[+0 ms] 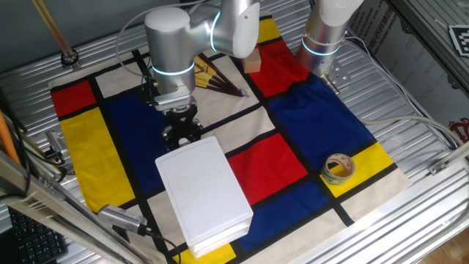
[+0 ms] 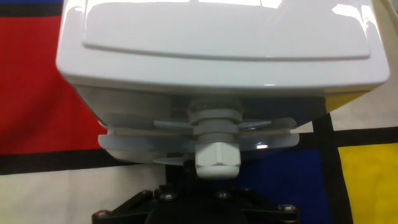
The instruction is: Grasp the handle and close the drawer
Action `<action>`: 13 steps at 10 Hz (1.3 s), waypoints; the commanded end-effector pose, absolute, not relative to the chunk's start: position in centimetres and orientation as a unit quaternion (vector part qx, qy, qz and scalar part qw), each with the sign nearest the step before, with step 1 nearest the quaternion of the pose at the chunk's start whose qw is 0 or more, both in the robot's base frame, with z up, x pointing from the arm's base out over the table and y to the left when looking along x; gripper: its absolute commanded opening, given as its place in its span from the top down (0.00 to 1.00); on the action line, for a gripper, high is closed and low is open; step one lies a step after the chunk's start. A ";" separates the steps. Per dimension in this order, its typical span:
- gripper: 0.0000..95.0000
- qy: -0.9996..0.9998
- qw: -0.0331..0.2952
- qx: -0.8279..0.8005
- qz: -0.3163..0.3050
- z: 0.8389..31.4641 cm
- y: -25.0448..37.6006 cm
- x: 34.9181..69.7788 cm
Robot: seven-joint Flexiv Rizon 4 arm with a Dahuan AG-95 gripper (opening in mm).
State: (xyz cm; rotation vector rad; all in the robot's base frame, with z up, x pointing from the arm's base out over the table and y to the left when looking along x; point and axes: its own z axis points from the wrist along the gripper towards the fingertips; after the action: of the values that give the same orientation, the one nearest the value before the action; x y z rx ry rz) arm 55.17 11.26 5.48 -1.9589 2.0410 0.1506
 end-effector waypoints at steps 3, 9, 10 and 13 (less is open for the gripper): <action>1.00 0.718 0.153 -0.677 0.052 5.5 11.3 55.1; 1.00 0.719 0.160 -0.674 0.061 5.4 11.3 55.1; 1.00 0.719 0.161 -0.673 0.061 5.4 11.3 55.1; 1.00 0.720 0.162 -0.672 0.061 5.4 11.4 55.1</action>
State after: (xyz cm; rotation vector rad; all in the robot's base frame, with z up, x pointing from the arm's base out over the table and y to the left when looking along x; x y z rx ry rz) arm 55.15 11.41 5.45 -1.9176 2.0566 0.1748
